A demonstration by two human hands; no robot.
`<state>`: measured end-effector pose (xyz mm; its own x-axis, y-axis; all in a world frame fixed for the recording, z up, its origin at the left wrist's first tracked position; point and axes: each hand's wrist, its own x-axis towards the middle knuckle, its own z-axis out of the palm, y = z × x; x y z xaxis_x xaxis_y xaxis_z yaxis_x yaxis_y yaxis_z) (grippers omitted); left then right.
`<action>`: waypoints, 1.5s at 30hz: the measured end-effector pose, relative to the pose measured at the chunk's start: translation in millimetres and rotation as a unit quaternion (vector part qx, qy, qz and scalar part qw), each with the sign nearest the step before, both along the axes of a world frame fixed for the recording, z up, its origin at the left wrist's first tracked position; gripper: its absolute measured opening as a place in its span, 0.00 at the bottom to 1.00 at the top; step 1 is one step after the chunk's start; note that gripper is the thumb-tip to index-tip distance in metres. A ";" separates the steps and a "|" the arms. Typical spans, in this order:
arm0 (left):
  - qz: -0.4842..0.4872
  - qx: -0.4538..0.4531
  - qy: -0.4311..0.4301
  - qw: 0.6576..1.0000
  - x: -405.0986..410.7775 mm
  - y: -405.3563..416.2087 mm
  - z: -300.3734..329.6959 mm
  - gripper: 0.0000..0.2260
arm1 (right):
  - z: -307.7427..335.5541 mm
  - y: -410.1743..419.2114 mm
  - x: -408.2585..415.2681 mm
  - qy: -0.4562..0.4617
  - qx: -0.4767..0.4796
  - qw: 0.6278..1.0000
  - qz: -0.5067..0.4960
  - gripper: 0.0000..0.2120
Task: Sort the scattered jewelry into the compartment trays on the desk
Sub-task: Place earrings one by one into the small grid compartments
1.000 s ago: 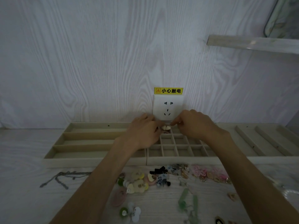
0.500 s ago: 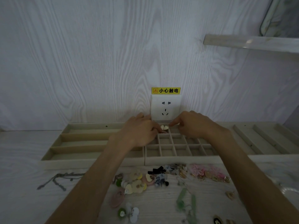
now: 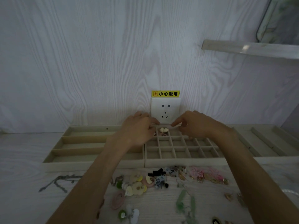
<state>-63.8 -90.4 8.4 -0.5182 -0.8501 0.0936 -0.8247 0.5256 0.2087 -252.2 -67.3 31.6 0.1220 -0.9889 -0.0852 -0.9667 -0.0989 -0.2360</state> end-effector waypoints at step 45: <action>0.011 0.056 0.235 0.970 68.8 125.7 -23.3 0.18 | -35.6 114.8 57.2 -0.257 -0.119 0.958 0.052 0.07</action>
<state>5.0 35.3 -14.9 -0.4212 -0.8792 0.2225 -0.6352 0.4611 0.6196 -195.1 47.5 -4.0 0.1867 -0.9530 0.2387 -0.7107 -0.2987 -0.6369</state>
